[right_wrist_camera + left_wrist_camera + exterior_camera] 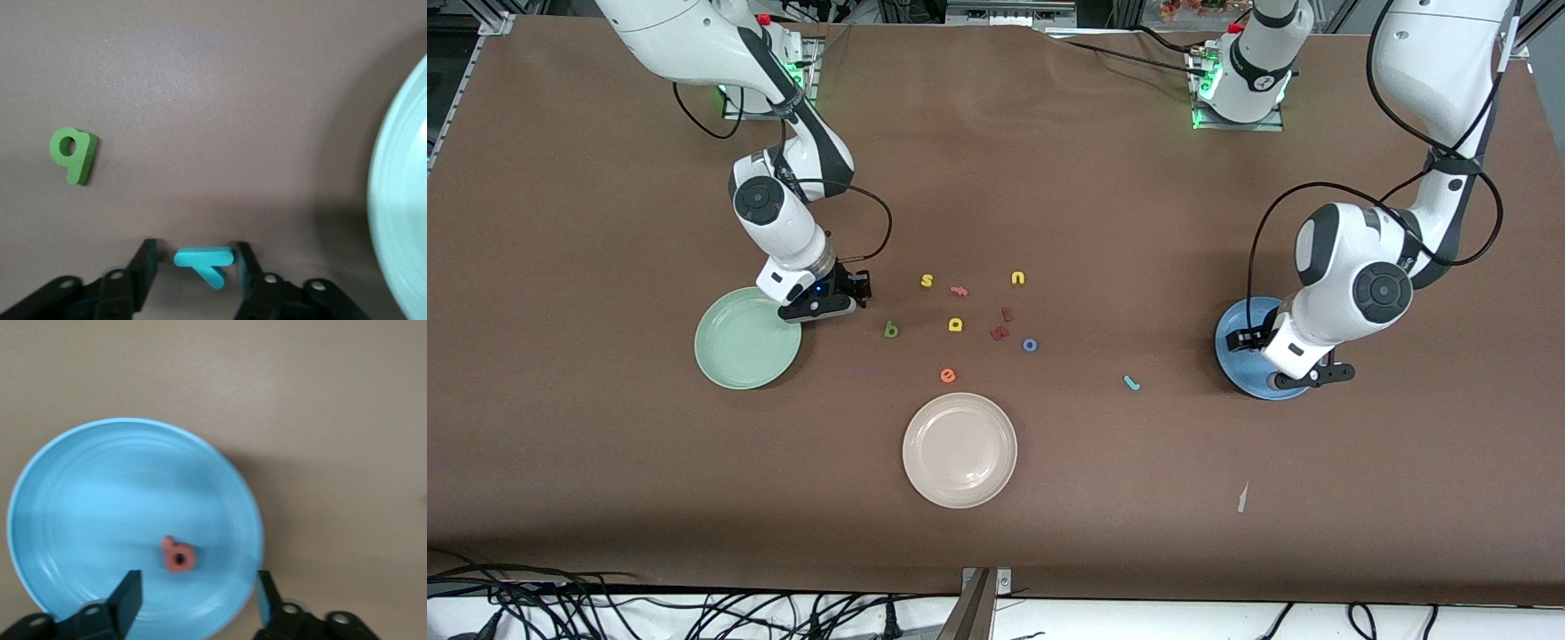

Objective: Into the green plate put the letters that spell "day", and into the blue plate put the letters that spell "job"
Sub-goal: 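Grasp the teal 1 with the left gripper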

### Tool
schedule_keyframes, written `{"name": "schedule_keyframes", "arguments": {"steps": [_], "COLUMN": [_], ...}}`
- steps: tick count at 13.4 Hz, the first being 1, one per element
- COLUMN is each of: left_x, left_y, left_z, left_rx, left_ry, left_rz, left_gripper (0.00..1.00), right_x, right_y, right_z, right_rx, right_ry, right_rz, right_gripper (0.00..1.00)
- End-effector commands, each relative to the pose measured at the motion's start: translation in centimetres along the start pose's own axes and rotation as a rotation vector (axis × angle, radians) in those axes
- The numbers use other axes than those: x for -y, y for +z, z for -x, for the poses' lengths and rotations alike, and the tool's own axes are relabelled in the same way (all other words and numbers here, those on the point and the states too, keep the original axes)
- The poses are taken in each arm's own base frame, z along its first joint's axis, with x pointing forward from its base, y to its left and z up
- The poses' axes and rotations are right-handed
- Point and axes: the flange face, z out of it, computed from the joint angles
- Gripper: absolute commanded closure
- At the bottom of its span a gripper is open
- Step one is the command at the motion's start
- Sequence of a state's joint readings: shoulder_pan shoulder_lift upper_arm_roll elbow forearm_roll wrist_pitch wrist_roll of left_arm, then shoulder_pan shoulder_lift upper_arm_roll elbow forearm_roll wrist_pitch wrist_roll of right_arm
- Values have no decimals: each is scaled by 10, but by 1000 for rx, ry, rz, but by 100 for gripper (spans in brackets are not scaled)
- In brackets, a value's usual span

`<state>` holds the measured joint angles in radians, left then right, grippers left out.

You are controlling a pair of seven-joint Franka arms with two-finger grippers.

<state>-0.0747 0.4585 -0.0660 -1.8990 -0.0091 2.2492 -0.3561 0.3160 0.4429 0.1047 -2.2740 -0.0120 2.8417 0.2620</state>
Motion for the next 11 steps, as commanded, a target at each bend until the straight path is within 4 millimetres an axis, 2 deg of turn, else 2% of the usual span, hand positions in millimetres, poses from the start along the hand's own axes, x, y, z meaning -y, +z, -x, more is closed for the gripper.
{"name": "schedule_keyframes", "arguments": {"steps": [1,2,4,8,11], "left_x": [-79,-109,-147,-173,-177], "left_y": [12,20,34,73,75], "left_z": [-9,-12,-19,-10,-17], "left_rx": [3,-6,-21,2,-4], "left_ry": [-168,-237,-359,-450,-501], "left_rz": [7,11,23,5,15], "left_gripper": [0,0,0,3,17], "right_x": [1,1,2,1,2], "right_y": [9,9,8,-4,-24], "right_z": [1,1,0,-6,-17], "right_rx": [-11,-11,-14,-29,19], "right_ry": [-26,-27,-28,-39,-46], "right_rz": [-1,-1,-2,-1,19], "right_gripper": [58,59,61,61,61]}}
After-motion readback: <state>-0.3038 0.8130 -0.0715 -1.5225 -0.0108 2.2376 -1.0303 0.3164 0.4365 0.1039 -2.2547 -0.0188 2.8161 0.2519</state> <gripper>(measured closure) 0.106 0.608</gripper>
